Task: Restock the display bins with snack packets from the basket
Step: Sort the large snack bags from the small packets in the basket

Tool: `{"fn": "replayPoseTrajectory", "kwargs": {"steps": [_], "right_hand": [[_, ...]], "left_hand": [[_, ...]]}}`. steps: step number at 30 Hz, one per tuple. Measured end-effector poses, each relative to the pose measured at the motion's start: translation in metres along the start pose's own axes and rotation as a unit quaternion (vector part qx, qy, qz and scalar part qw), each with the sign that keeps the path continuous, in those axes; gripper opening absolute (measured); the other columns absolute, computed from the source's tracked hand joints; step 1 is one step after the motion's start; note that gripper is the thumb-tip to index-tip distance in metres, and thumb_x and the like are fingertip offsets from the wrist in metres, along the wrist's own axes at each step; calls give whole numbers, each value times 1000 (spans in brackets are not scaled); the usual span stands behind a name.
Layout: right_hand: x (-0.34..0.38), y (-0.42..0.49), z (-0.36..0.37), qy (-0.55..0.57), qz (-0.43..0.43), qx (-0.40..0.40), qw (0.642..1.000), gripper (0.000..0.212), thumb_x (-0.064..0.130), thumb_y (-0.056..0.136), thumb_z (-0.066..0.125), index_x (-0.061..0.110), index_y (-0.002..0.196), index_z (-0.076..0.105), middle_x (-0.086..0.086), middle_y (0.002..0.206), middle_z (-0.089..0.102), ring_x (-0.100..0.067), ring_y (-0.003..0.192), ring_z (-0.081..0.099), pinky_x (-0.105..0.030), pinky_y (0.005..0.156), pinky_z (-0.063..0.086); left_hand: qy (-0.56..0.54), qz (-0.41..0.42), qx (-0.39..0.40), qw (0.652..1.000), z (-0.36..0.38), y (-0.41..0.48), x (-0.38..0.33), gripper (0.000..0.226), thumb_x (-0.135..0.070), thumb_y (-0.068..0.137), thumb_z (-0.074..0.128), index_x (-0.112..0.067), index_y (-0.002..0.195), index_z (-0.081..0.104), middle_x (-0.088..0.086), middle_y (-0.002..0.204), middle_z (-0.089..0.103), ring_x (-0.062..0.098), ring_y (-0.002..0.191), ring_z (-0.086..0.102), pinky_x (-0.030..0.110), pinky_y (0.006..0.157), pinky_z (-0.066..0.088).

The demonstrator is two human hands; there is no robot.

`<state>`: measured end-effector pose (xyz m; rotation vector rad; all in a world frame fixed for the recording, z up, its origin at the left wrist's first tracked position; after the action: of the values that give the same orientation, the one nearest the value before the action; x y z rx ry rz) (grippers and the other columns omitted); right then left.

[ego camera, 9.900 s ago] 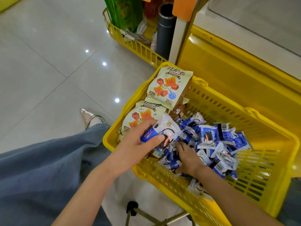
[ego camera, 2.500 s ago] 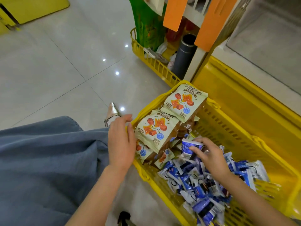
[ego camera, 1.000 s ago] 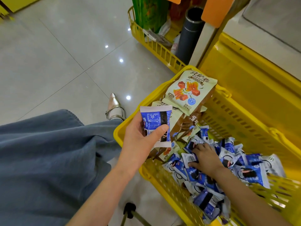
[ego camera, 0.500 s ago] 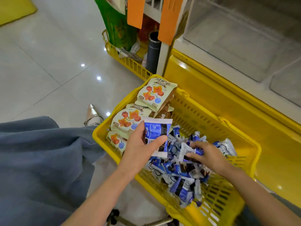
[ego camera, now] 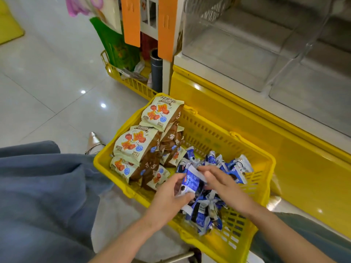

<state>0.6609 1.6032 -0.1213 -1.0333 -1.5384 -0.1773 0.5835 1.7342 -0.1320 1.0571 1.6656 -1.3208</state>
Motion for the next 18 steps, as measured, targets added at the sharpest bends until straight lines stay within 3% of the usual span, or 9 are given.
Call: {"fn": "replayPoseTrajectory", "kwargs": {"steps": [4, 7, 10, 14, 16, 18], "right_hand": [[11, 3, 21, -56, -49, 9, 997, 13, 30, 82, 69, 24, 93, 66, 2, 86, 68, -5, 74, 61, -18, 66, 46], [2, 7, 11, -84, -34, -5, 996, 10, 39, 78, 67, 33, 85, 63, 10, 79, 66, 1, 66, 58, -11, 59, 42], [-22, 7, -2, -270, -27, -9, 962, 23, 48, 81, 61, 31, 98, 61, 19, 89, 60, -2, 74, 57, -10, 59, 39], [-71, -5, 9, -424, 17, 133, 896, 25, 49, 90, 51, 25, 92, 59, 6, 90, 63, -9, 80, 59, -19, 66, 42], [-80, -6, 5, -454, 19, 109, 884, 28, 50, 90, 50, 24, 94, 61, 8, 98, 58, -6, 85, 56, -17, 70, 41], [-72, 0, -4, -425, 10, 26, 905, 29, 51, 89, 50, 26, 101, 59, 13, 101, 51, 0, 84, 51, -11, 69, 40]], "left_hand": [[82, 66, 12, 994, -4, -8, -4, 34, -19, 83, 67, -44, 100, 52, -12, 99, 61, 6, 92, 59, 18, 83, 48], [166, 124, -60, 976, -31, -14, -14, 29, -20, 89, 59, -38, 110, 53, -23, 100, 50, -5, 96, 53, 9, 86, 41], [191, 139, -201, 951, -77, -14, -21, 26, -13, 90, 56, -22, 115, 57, -16, 105, 53, -5, 100, 49, 9, 87, 38], [220, 130, -298, 920, -126, -5, -21, 19, -10, 93, 51, -13, 111, 56, -3, 107, 51, 13, 106, 47, 25, 89, 37], [231, 115, -318, 912, -146, 2, -14, 20, -10, 94, 50, -11, 113, 55, 4, 112, 49, 17, 112, 42, 29, 92, 35], [240, 86, -328, 910, -165, 11, -1, 23, -12, 95, 46, -10, 117, 52, 9, 118, 47, 18, 111, 43, 32, 91, 36]]}}
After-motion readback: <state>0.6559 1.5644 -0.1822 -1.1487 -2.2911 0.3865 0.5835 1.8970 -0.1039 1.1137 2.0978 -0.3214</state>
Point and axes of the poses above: each hand's wrist, its own y-axis towards the middle knuckle, its own z-axis out of the palm, x = y × z, the point moved 6 cm from there along y, towards the middle knuckle
